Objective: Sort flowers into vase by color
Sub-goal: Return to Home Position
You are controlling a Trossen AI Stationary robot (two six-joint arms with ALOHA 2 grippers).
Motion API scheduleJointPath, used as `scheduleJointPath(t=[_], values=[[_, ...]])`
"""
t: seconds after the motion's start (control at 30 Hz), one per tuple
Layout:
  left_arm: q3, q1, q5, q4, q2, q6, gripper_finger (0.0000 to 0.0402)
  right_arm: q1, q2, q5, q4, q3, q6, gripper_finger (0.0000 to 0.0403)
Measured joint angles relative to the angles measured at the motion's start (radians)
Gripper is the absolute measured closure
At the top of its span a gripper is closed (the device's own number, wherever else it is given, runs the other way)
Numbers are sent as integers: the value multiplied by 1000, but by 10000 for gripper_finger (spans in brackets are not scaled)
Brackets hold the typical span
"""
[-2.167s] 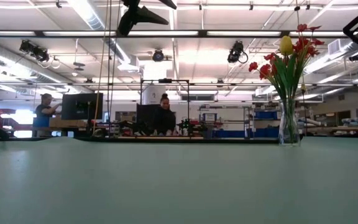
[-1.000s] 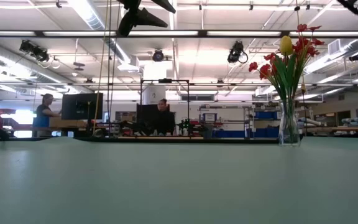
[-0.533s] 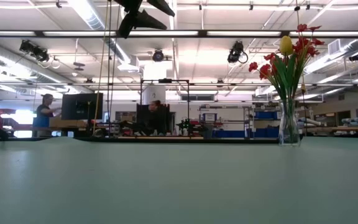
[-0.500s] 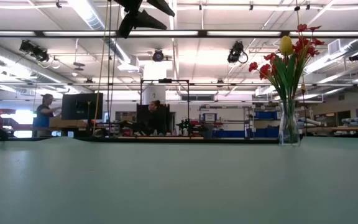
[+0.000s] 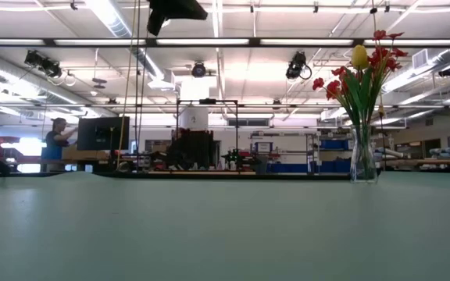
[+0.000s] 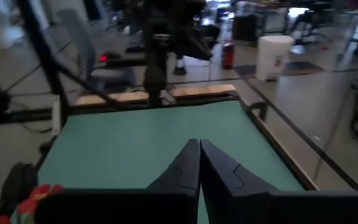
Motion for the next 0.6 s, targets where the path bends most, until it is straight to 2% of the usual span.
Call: scheduleJointPath(t=[0.1, 0.27, 0.4, 0.47, 0.6], values=[[1, 4, 51, -22, -13, 113, 394, -8, -66, 60, -25, 0, 41, 383], [-70, 12, 101, 35, -38, 203, 398, -8, -216, 38, -84, 0, 86, 396], [-226, 22, 137, 220, -95, 185, 399, -8, -319, 22, -184, -5, 153, 397], [-326, 23, 149, 333, -138, 183, 400, -9, -371, 54, -204, -36, 163, 398], [-525, 19, 180, 523, -233, 179, 400, -13, -448, 126, -112, -180, 202, 398]])
